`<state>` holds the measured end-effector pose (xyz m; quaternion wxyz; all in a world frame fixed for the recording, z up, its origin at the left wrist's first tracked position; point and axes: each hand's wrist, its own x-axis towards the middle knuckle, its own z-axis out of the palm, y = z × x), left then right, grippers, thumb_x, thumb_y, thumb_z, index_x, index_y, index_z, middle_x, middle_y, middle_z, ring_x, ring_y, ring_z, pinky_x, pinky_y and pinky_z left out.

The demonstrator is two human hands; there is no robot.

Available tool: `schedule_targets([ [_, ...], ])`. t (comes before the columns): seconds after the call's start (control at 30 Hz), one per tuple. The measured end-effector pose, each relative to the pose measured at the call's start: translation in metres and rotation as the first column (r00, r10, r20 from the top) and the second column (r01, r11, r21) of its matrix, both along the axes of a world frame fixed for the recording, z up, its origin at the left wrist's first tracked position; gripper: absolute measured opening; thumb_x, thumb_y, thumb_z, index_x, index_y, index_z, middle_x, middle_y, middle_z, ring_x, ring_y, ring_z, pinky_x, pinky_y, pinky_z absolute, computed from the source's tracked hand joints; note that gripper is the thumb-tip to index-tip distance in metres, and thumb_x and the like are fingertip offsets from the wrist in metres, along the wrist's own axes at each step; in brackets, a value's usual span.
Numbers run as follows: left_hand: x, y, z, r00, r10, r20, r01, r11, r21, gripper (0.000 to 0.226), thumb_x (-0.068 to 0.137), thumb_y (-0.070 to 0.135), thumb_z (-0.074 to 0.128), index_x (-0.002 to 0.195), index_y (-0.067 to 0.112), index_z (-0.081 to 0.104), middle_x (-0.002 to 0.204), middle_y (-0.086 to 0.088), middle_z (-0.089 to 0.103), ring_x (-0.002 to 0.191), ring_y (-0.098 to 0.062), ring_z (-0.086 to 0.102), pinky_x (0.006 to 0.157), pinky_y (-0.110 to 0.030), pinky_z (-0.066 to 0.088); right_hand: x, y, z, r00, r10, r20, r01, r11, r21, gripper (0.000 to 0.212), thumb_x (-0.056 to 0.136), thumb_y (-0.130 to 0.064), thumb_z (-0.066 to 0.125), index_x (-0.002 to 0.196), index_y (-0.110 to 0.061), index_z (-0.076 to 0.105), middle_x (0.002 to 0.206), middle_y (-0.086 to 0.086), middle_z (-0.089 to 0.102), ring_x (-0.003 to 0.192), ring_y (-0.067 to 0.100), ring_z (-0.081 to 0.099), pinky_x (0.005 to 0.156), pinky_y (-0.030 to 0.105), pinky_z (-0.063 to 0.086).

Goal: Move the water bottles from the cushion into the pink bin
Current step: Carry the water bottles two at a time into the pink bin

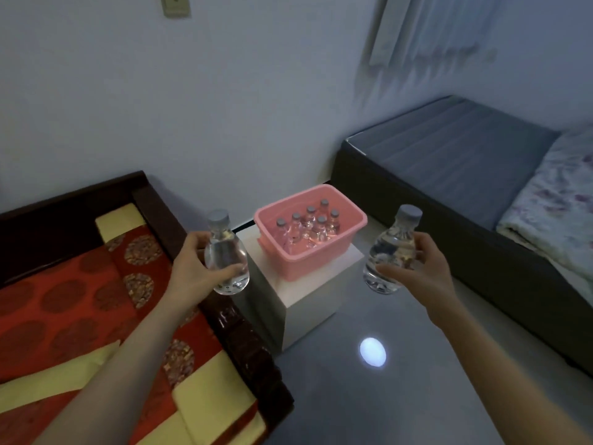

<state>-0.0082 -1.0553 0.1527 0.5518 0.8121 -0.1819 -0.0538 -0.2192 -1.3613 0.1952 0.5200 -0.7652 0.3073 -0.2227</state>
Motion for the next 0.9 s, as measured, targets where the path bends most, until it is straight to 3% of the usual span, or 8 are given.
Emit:
schedule_targets([
  [0.13,0.003,-0.054,-0.004,0.999,0.034,-0.011,-0.034,0.999,-0.010,0.071,0.053,0.028,0.091,0.110,0.024,0.048,0.110,0.002,0.059,0.101,-0.018,0.059,0.088,-0.045,0.052,0.029,-0.058,-0.001,0.997,0.080,-0.002,-0.080,0.997,0.009,0.057,0.048,-0.032,0.087,0.089,-0.053,0.054,0.100,-0.008,0.065,0.087,0.005,0.068,0.066,0.021,0.052],
  [0.3,0.022,-0.096,-0.009,0.995,0.095,-0.018,-0.095,0.995,0.015,0.070,0.055,0.028,0.090,0.110,0.024,0.047,0.108,0.005,0.058,0.100,-0.016,0.058,0.086,-0.042,0.052,0.077,-0.100,-0.014,0.981,0.196,0.005,-0.196,0.980,0.016,0.055,0.056,-0.021,0.087,0.093,-0.047,0.055,0.103,-0.006,0.065,0.097,0.015,0.064,0.080,0.035,0.055],
  [0.53,0.079,-0.153,-0.032,0.991,0.125,-0.044,-0.123,0.992,0.033,0.069,0.056,0.024,0.090,0.110,0.019,0.047,0.108,0.003,0.058,0.101,-0.017,0.058,0.083,-0.036,0.053,0.160,-0.147,-0.038,0.944,0.327,-0.036,-0.325,0.945,0.042,0.058,0.057,-0.019,0.089,0.103,-0.037,0.058,0.100,-0.008,0.069,0.089,0.008,0.068,0.077,0.031,0.056],
  [0.67,0.119,-0.187,-0.047,0.987,0.145,-0.065,-0.144,0.989,0.022,0.067,0.056,0.019,0.091,0.108,0.015,0.049,0.107,-0.003,0.061,0.095,-0.016,0.061,0.081,-0.033,0.051,0.219,-0.170,-0.054,0.924,0.375,-0.073,-0.373,0.927,0.044,0.063,0.057,-0.014,0.090,0.111,-0.025,0.059,0.105,-0.003,0.069,0.096,0.016,0.067,0.082,0.037,0.056],
  [0.83,0.157,-0.226,-0.069,0.970,0.206,-0.127,-0.202,0.978,0.048,0.061,0.058,0.010,0.088,0.102,0.016,0.047,0.100,0.000,0.059,0.084,-0.006,0.057,0.071,-0.008,0.043,0.288,-0.189,-0.076,0.916,0.390,-0.095,-0.385,0.920,0.071,0.059,0.051,-0.033,0.090,0.102,-0.043,0.060,0.097,-0.017,0.071,0.086,0.000,0.068,0.076,0.021,0.056],
  [0.9,0.161,-0.238,-0.079,0.955,0.246,-0.165,-0.242,0.969,0.045,0.061,0.058,0.011,0.088,0.103,0.015,0.047,0.099,0.000,0.059,0.082,-0.005,0.057,0.072,-0.008,0.044,0.306,-0.192,-0.091,0.915,0.384,-0.121,-0.373,0.922,0.102,0.060,0.046,-0.041,0.088,0.099,-0.048,0.059,0.097,-0.018,0.071,0.086,0.003,0.069,0.080,0.029,0.056],
])
